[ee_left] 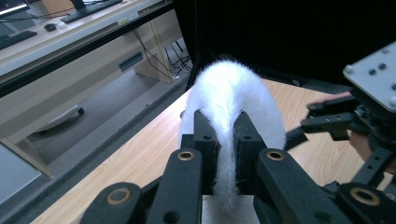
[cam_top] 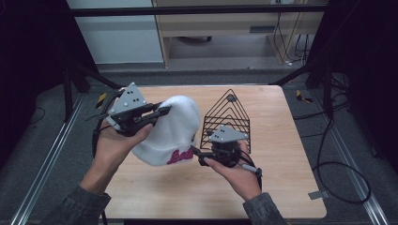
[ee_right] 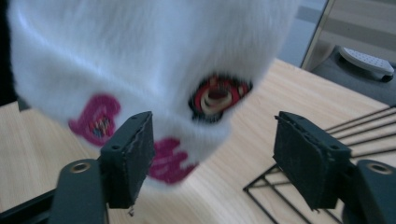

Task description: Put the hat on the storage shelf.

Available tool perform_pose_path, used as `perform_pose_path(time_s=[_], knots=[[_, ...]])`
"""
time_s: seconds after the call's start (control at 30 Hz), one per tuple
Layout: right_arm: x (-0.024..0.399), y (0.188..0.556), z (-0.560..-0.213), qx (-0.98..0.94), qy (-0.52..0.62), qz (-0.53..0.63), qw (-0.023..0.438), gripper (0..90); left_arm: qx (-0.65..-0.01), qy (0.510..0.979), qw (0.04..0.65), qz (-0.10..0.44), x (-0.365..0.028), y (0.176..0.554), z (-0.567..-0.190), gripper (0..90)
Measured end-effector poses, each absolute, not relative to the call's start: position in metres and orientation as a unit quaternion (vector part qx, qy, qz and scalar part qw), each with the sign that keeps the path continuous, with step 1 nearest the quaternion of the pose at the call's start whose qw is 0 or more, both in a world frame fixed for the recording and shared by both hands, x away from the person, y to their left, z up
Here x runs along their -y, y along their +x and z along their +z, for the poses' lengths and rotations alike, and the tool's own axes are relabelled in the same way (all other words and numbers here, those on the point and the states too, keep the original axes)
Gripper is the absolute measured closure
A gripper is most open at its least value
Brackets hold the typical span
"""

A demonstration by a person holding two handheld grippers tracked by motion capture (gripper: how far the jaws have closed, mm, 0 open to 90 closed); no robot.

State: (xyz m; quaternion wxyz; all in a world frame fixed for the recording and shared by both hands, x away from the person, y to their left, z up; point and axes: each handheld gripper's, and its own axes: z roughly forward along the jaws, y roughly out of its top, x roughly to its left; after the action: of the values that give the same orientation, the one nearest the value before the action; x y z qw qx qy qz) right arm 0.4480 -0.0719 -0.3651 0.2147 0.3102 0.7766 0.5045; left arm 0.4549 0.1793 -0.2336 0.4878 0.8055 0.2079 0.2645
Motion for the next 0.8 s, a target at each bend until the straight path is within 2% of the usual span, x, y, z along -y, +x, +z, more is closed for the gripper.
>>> perform_pose_path(time_s=[0.07, 0.2, 0.3, 0.33, 0.43, 0.5, 0.6, 0.8], knots=[[0.07, 0.452, -0.356, -0.771, 0.311, 0.512, 0.218, 22.4, -0.206, 0.806, 0.489, 0.263, -0.178, 0.455, -0.233, 83.0], [0.067, 0.459, -0.342, -0.767, 0.307, 0.516, 0.227, 22.5, -0.202, 0.807, 0.49, 0.259, -0.174, 0.454, -0.231, 83.0], [0.064, 0.464, -0.34, -0.77, 0.304, 0.516, 0.221, 34.9, -0.199, 0.808, 0.491, 0.257, -0.172, 0.454, -0.231, 83.0], [0.064, 0.465, -0.34, -0.772, 0.301, 0.516, 0.219, 44.7, -0.198, 0.809, 0.49, 0.257, -0.171, 0.454, -0.231, 83.1], [0.062, 0.466, -0.342, -0.778, 0.29, 0.512, 0.219, 64.2, -0.199, 0.812, 0.486, 0.257, -0.171, 0.456, -0.232, 83.0], [0.062, 0.465, -0.341, -0.78, 0.284, 0.514, 0.216, 72.8, -0.202, 0.81, 0.486, 0.257, -0.171, 0.458, -0.232, 83.0], [0.062, 0.462, -0.34, -0.787, 0.276, 0.504, 0.225, 77.7, -0.202, 0.81, 0.485, 0.26, -0.172, 0.457, -0.232, 82.9], [0.064, 0.456, -0.339, -0.792, 0.264, 0.504, 0.222, 78.4, -0.212, 0.808, 0.485, 0.259, -0.173, 0.46, -0.231, 82.9]])
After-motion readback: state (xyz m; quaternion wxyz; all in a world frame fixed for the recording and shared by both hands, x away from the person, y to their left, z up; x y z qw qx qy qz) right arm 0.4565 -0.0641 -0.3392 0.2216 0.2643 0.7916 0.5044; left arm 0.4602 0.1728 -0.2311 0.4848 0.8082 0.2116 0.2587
